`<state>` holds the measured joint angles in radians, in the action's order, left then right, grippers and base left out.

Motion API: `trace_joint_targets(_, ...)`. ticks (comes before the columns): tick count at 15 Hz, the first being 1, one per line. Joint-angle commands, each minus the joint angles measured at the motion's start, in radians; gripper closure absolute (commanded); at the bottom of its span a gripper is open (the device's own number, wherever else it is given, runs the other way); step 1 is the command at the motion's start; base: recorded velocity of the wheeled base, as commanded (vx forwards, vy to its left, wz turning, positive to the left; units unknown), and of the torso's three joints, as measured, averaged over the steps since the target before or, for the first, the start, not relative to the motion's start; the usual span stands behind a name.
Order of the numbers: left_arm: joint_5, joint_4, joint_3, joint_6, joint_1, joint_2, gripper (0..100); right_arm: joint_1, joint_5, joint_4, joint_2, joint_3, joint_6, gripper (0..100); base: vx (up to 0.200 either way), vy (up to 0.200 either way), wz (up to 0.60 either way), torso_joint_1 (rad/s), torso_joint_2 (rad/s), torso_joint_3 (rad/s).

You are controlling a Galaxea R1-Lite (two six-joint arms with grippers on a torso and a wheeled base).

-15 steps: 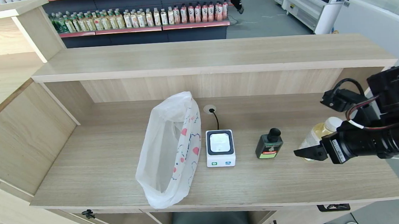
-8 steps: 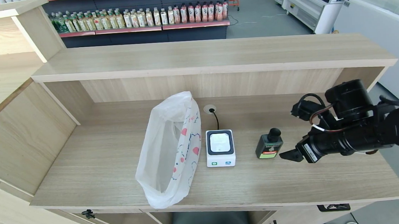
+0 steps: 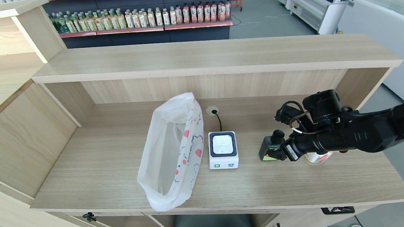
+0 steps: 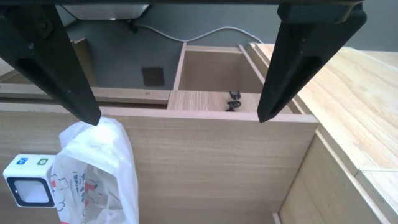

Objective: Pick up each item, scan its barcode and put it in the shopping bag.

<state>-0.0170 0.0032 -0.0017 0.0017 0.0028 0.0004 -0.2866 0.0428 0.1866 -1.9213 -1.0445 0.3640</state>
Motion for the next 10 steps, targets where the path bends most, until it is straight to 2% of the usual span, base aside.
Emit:
trace_joint_targets(1,0.0,0.0,0.0,0.0,0.0,0.0,0,-0.016,0.003,0.019,-0.064,-0.046,0.001,0,0.0,0.0,0.0,0.0,0.0,0.0)
trace_joint_targets(10,0.0,0.0,0.0,0.0,0.0,0.0,0,-0.062,0.022,0.031,-0.134,-0.118,0.001,0,0.0,0.0,0.0,0.0,0.0,0.0)
